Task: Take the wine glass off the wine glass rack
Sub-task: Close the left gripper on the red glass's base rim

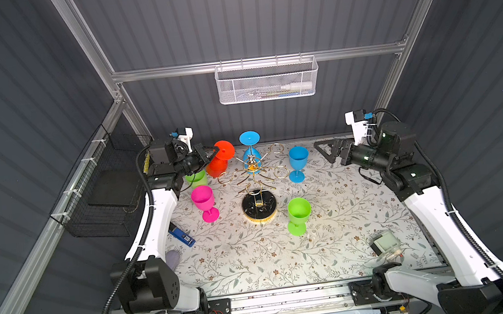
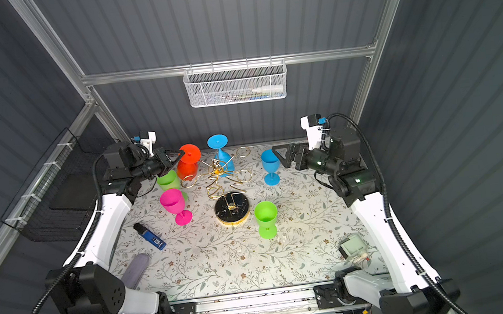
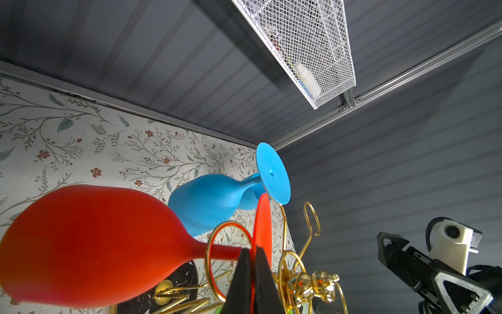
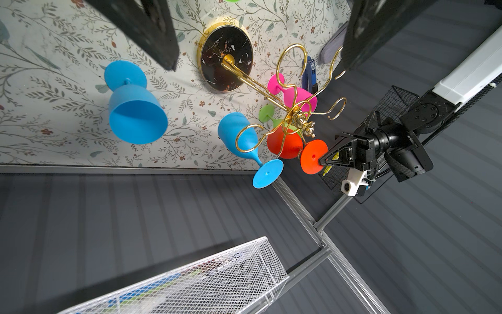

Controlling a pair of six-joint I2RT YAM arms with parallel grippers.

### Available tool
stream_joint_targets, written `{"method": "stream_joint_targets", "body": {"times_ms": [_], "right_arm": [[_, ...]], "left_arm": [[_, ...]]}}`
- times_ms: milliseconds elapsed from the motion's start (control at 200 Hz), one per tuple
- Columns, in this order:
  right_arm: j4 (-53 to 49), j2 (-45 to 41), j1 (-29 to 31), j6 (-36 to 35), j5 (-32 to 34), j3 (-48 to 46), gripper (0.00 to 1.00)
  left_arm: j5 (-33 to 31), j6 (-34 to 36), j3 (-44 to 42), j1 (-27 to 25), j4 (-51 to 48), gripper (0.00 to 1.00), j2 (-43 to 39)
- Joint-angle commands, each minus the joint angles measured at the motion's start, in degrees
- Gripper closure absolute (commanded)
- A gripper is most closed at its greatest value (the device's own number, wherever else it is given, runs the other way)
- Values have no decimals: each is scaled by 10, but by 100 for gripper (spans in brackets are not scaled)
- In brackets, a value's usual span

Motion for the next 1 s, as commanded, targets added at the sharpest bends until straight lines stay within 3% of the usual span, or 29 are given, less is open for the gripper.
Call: {"method": "stream_joint_targets", "body": {"times_ms": [0,315,700,990], "right_arm": [[13,-1,-3,2,-8,-1,5],[17,1,-3,6,-12,-1,5],[16,-1,-3,9,-13,1,5],[14,-3,-3,8,-13,1,5]], "left_arm": [[19,-9,4,2,14,100,-18],[53,-35,-13,-1,39,100,-20],[46,-9,7,-46,14,100,0],[30,-5,34,-49,38,100,20]]}}
